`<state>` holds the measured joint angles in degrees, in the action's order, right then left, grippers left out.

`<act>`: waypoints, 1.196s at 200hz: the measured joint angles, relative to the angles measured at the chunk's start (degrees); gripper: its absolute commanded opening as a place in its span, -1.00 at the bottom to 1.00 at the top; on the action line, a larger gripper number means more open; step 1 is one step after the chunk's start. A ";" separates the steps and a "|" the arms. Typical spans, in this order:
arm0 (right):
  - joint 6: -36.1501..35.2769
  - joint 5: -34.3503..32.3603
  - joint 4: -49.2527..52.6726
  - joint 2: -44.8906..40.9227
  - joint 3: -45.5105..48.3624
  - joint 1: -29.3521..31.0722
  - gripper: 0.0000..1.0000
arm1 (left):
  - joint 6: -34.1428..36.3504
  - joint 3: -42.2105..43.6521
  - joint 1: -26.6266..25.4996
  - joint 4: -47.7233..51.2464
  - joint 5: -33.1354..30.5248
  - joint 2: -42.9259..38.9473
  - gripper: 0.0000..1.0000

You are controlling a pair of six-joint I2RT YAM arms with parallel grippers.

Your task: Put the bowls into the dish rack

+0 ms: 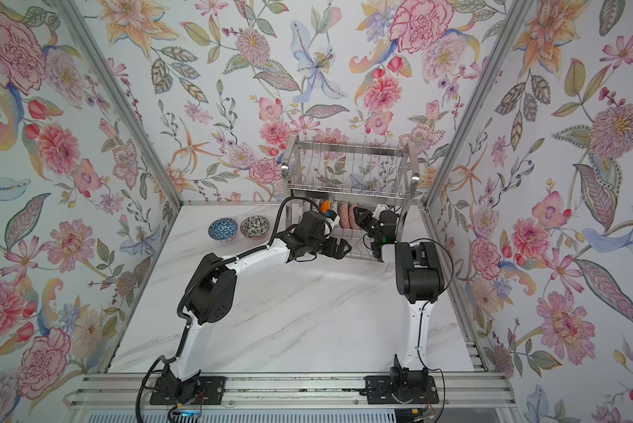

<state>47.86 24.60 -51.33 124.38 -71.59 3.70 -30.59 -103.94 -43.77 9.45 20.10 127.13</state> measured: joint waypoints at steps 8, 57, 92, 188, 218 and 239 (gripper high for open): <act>-0.31 0.04 0.59 -0.24 0.00 0.00 -0.50 | 0.02 0.00 -0.07 0.00 0.00 0.00 0.99; -1.18 0.04 1.46 -2.29 0.02 0.02 -0.43 | 0.22 0.00 -0.20 0.02 -0.04 0.00 0.99; -1.18 0.04 1.86 -3.32 1.36 0.02 -0.36 | 0.22 0.04 -0.39 -0.02 -0.92 0.00 0.98; -2.91 -0.42 2.45 -11.30 9.75 0.76 -0.19 | 0.20 8.79 -0.68 -1.97 -1.70 -5.03 0.99; -3.76 -1.09 2.51 -14.34 13.11 1.31 -0.10 | 0.15 12.85 -0.68 -4.09 -2.54 -8.35 0.99; -4.68 -1.46 2.73 -16.70 15.39 1.81 -0.07 | -0.09 16.24 -0.70 -5.84 -2.60 -10.80 0.99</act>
<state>43.18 23.14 -48.60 107.68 -56.21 5.52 -30.68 -87.70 -44.47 3.62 17.50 116.33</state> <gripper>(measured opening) 0.455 0.994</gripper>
